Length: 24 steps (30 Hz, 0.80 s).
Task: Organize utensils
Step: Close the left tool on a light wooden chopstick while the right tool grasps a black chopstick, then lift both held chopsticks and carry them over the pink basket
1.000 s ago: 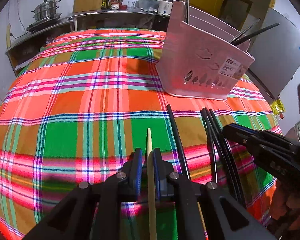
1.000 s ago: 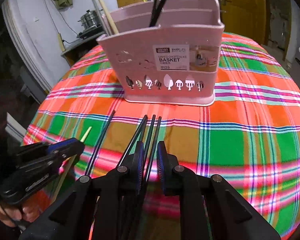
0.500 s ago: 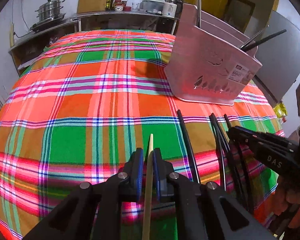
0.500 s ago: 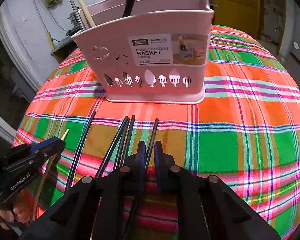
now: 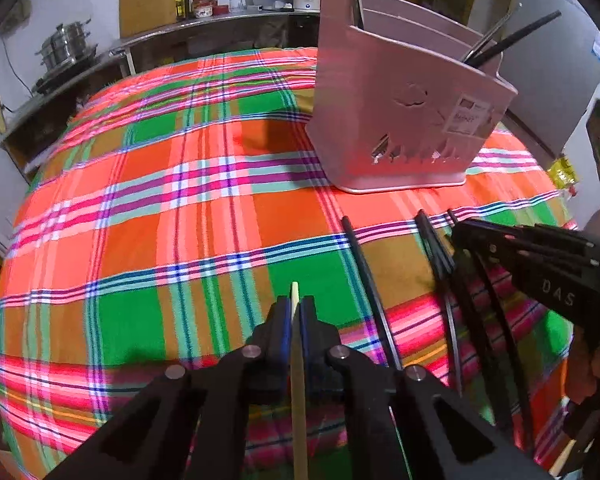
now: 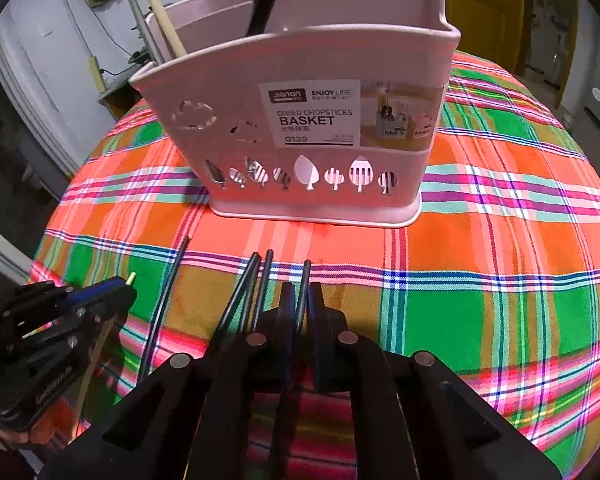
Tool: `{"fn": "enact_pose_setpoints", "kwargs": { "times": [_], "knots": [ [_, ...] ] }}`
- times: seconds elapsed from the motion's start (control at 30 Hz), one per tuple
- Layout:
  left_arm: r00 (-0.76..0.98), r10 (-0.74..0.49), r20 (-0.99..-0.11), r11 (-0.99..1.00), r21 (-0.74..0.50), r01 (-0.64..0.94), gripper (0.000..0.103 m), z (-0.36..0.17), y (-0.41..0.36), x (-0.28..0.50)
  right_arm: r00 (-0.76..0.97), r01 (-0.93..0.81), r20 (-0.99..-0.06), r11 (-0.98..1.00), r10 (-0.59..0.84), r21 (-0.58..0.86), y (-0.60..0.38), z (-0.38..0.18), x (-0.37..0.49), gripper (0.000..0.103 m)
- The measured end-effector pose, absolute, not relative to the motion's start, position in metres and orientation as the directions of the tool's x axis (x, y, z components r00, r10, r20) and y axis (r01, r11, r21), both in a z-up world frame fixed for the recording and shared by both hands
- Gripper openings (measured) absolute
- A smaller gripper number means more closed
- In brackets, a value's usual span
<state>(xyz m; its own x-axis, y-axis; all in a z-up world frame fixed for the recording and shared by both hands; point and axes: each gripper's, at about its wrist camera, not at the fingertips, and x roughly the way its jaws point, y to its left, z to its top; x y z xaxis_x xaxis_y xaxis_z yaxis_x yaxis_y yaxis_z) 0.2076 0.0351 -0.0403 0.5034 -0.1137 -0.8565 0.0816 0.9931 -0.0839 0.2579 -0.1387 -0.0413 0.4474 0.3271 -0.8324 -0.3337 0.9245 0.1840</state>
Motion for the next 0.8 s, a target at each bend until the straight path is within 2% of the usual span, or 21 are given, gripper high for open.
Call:
{"fn": "enact_pose_setpoints", "kwargs": {
  "times": [0.2, 0.47, 0.8],
  "knots": [
    [0.537, -0.132, -0.833, 0.991, -0.101, 0.087, 0.004, -0.019, 0.033, 0.201, 0.479, -0.358, -0.802, 0.913, 0.358, 0.194, -0.145, -0.02, 0.246, 0.006],
    [0.621, -0.151, -0.769, 0.988, -0.104, 0.113, 0.004, 0.038, 0.031, 0.193, 0.543, -0.376, -0.743, 0.904, 0.391, 0.201, -0.159, 0.027, 0.231, 0.006],
    [0.711, -0.15, -0.687, 0.988, -0.088, 0.124, 0.004, 0.103, 0.033, 0.178, 0.653, -0.409, -0.632, 0.897, 0.417, 0.169, -0.166, 0.096, 0.209, 0.004]
  ]
}}
